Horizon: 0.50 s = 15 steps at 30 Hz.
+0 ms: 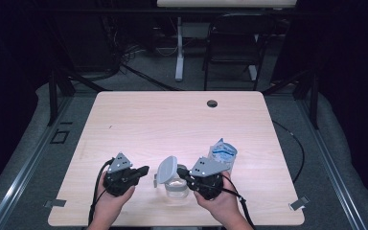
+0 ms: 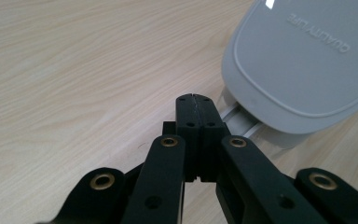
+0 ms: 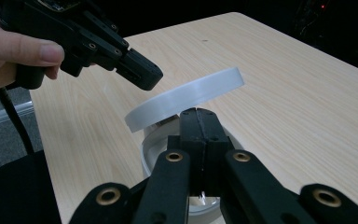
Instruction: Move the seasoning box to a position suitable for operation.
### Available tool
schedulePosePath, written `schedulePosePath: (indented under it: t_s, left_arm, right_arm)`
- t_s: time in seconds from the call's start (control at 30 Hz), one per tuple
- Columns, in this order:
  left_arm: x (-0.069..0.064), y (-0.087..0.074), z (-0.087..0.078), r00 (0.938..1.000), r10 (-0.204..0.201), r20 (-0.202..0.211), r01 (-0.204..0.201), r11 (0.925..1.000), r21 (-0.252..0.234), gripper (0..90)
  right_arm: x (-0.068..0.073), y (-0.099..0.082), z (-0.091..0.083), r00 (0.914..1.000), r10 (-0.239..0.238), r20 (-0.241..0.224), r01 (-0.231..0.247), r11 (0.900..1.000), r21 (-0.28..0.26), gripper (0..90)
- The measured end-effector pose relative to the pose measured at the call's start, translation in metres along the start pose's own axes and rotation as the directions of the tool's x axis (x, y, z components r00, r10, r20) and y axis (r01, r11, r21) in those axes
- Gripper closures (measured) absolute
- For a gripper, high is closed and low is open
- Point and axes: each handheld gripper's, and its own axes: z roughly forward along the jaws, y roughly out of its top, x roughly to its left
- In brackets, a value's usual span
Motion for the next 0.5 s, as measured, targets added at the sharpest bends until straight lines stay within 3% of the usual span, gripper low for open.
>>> schedulePosePath:
  t_s: [0.5]
  left_arm:
    - [0.022, -0.008, -0.008, 0.9975, -0.061, -0.033, 0.060, 0.9975, -0.036, 83.4]
  right_arm:
    - [0.002, 0.005, 0.002, 0.9999, -0.011, -0.007, 0.011, 0.9999, -0.008, 90.0]
